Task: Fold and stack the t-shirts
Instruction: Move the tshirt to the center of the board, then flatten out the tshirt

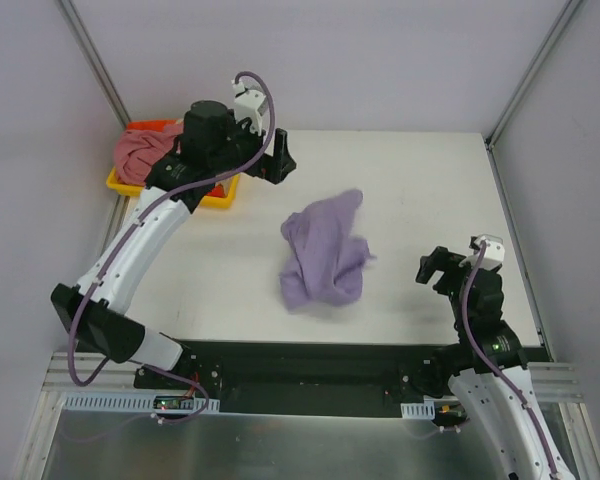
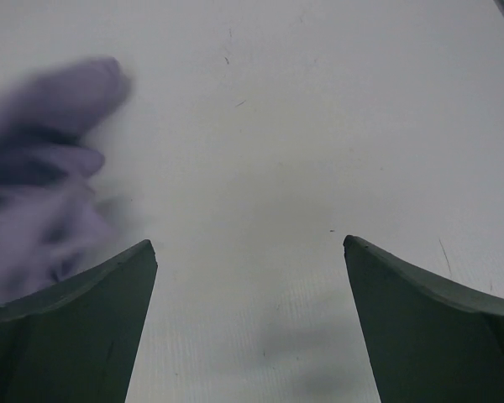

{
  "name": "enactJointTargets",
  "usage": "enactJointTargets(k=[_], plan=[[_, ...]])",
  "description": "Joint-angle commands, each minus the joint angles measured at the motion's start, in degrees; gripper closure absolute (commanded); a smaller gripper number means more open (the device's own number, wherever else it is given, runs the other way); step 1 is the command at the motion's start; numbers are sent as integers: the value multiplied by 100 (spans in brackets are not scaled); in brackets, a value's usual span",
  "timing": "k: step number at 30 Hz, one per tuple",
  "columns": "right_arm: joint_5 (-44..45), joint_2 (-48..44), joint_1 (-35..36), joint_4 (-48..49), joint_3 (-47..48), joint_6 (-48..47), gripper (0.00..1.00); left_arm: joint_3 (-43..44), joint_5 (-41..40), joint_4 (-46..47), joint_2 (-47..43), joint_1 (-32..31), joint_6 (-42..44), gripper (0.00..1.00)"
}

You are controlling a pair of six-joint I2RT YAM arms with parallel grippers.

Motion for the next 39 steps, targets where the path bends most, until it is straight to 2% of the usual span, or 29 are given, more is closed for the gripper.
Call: enactJointTargets(k=[1, 4, 6, 11, 14, 17, 18, 23, 29, 33, 35, 39], plan=[[399, 176, -26, -253, 166, 338, 4, -449, -2480, -245, 268, 71, -594, 1], [215, 361, -17, -307, 175, 496, 4, -1063, -2649, -316, 128, 80, -1051, 1], [-57, 537, -26, -298, 183, 488, 4, -1485, -2439, -298, -4, 80, -1350, 1], [-1479, 1283, -17, -412, 359, 452, 4, -2365, -1140, 341, 74, 80, -1774, 1], [-2587, 1932, -26, -447, 412, 592, 4, -2218, -944, 405, 626, 88, -1861, 1], [-2914, 2627, -8, -281, 552, 778, 4, -1928, -927, 370, 1250, 132, -1905, 1], [-3010, 2812, -17, -193, 640, 804, 4, -1788, -891, 378, 1453, 150, -1958, 4], [-2643, 4084, -8, 475, 1341, 1103, 4, -1558, -760, 352, 2279, 185, -2160, 16], [-2019, 6045, -26, 221, 3020, 1217, 4, -1242, -74, 352, 3079, 185, -2336, 39], [-1930, 7302, -26, 72, 4224, 1165, 1, -1040, -258, 343, 3440, 185, -2538, 47], [-1957, 7935, -26, -401, 4900, 1147, 1, -978, -477, 352, 3564, 194, -2625, 53], [-1904, 8902, -17, -509, 5789, 1094, 4, -881, -575, 352, 3748, 238, -2705, 61]])
